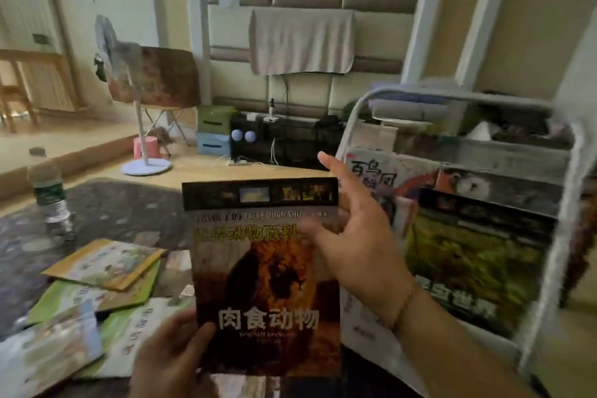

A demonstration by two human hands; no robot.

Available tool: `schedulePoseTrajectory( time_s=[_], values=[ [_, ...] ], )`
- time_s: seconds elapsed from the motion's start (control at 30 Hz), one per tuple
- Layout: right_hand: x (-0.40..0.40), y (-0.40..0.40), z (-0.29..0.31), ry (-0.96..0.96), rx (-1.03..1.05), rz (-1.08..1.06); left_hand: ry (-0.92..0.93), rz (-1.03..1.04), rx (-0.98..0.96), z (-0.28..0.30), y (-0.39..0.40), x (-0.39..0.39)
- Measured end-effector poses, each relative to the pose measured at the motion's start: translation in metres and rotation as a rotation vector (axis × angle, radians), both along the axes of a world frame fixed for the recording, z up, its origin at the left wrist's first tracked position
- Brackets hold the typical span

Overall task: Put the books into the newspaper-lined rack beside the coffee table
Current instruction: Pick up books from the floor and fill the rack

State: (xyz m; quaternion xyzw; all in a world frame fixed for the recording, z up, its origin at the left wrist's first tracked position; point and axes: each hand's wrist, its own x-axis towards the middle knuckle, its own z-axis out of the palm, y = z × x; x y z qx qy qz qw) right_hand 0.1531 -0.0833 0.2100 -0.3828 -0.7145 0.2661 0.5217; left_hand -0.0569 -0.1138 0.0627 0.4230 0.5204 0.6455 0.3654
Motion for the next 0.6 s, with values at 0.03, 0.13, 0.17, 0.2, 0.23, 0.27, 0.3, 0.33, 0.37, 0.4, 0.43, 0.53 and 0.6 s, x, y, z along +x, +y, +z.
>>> schedulePoseTrajectory(
  time_s=[0.03, 0.13, 0.17, 0.2, 0.23, 0.27, 0.3, 0.33, 0.37, 0.4, 0.43, 0.53, 0.6],
  values=[
    [0.017, 0.001, 0.003, -0.013, 0.012, -0.038, -0.028, -0.026, 0.013, 0.004, 0.007, 0.019],
    [0.065, -0.001, 0.011, -0.051, 0.073, -0.214, -0.056, -0.138, 0.080, 0.016, 0.026, 0.074],
    [0.080, -0.003, 0.013, -0.065, 0.090, -0.265, -0.048, -0.174, 0.103, 0.021, 0.032, 0.090],
    [0.094, -0.004, 0.016, -0.080, 0.102, -0.311, -0.029, -0.211, 0.114, 0.025, 0.038, 0.104],
    [0.107, -0.006, 0.019, -0.095, 0.116, -0.353, -0.008, -0.240, 0.116, 0.028, 0.044, 0.117],
    [0.120, -0.008, 0.024, -0.115, 0.134, -0.398, 0.028, -0.258, 0.119, 0.030, 0.052, 0.130],
    [0.133, -0.009, 0.028, -0.139, 0.151, -0.442, 0.062, -0.271, 0.123, 0.035, 0.059, 0.143],
    [0.145, -0.009, 0.033, -0.165, 0.164, -0.486, 0.092, -0.284, 0.125, 0.040, 0.066, 0.154],
    [0.156, -0.009, 0.038, -0.189, 0.174, -0.527, 0.113, -0.302, 0.132, 0.046, 0.073, 0.167],
    [0.167, -0.008, 0.043, -0.212, 0.186, -0.566, 0.148, -0.315, 0.148, 0.053, 0.080, 0.178],
    [0.177, -0.006, 0.047, -0.228, 0.202, -0.597, 0.188, -0.316, 0.168, 0.061, 0.086, 0.189],
    [0.199, 0.003, 0.058, -0.279, 0.220, -0.656, 0.290, -0.295, 0.234, 0.078, 0.102, 0.216],
    [0.210, 0.011, 0.059, -0.360, 0.249, -0.717, 0.334, -0.282, 0.234, 0.081, 0.111, 0.227]
  ],
)
